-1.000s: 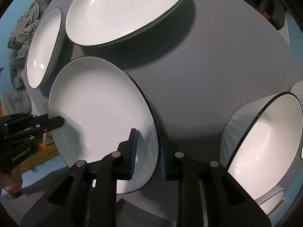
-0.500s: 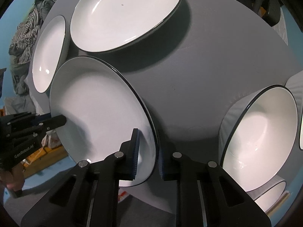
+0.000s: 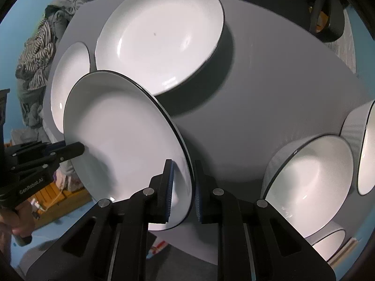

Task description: Organize plates and bowls

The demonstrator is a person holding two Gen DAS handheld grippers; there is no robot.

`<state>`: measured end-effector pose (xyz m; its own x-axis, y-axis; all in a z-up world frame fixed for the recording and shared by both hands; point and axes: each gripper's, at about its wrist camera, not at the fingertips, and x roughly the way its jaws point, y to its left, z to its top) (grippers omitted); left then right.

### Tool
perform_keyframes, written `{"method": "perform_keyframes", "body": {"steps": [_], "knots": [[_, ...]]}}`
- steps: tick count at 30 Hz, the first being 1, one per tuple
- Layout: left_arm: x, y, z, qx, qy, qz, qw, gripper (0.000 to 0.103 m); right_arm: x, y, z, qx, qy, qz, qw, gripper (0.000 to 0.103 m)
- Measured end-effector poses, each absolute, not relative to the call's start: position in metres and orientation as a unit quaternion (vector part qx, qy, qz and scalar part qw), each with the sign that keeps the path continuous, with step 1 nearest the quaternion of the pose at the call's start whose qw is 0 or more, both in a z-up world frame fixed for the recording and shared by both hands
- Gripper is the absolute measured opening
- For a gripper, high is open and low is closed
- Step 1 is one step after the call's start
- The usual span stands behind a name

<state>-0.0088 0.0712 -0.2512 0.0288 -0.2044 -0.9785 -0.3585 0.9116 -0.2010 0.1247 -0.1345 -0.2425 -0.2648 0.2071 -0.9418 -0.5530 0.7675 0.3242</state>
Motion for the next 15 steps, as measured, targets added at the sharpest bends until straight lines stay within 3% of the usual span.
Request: {"method": "perform_keyframes", "body": {"steps": [15], "knots": [[0.03, 0.088, -0.238, -0.182, 0.684, 0.057, 0.704, 0.011, 0.165, -0.122, -0.226, -0.099, 0.718, 0.316, 0.612, 0.015]]}}
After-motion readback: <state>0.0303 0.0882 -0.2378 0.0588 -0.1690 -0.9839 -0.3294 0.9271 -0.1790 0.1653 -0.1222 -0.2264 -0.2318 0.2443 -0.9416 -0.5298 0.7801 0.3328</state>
